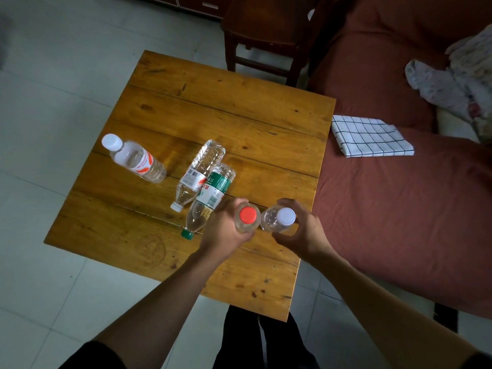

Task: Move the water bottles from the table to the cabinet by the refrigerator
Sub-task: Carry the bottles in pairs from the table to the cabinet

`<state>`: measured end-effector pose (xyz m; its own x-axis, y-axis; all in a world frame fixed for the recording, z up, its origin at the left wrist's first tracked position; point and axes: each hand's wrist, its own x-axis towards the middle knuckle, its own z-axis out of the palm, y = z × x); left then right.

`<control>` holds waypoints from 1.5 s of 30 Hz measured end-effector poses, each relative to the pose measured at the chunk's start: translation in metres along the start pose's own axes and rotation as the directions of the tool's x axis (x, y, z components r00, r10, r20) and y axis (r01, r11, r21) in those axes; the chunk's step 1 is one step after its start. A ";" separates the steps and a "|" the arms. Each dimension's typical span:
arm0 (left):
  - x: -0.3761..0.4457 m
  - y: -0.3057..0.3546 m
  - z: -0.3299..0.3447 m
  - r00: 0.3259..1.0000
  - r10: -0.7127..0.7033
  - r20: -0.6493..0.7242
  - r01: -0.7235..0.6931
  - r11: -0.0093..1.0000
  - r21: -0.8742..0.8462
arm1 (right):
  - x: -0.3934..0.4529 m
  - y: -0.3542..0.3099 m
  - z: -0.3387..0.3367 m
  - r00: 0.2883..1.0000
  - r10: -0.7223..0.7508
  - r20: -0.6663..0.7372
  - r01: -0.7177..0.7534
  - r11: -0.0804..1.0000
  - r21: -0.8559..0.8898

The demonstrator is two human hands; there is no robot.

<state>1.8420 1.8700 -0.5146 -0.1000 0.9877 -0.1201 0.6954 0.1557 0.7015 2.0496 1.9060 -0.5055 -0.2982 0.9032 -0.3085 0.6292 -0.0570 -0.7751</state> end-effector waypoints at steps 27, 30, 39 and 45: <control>0.029 0.102 -0.109 0.975 0.037 -0.218 -0.078 0.979 -0.186 | 0.008 -0.110 -0.100 0.927 -0.096 -0.361 0.109 0.994 0.016; 0.032 0.144 -0.151 0.959 0.065 -0.277 -0.130 0.966 -0.224 | 0.005 -0.154 -0.140 0.905 -0.130 -0.405 0.149 0.989 0.016; 0.045 0.257 -0.275 0.814 0.214 -0.541 -0.363 0.913 -0.185 | -0.030 -0.288 -0.244 0.761 -0.325 -0.561 0.378 0.925 -0.024; 0.036 0.296 -0.313 0.772 0.202 -0.603 -0.426 0.868 -0.254 | -0.060 -0.337 -0.279 0.707 -0.428 -0.563 0.464 0.881 -0.088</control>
<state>1.8212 1.9555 -0.0911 -0.3652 0.8020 0.4726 0.4654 -0.2824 0.8388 2.0558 1.9892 -0.0720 -0.0763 0.9023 0.4243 0.4794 0.4063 -0.7779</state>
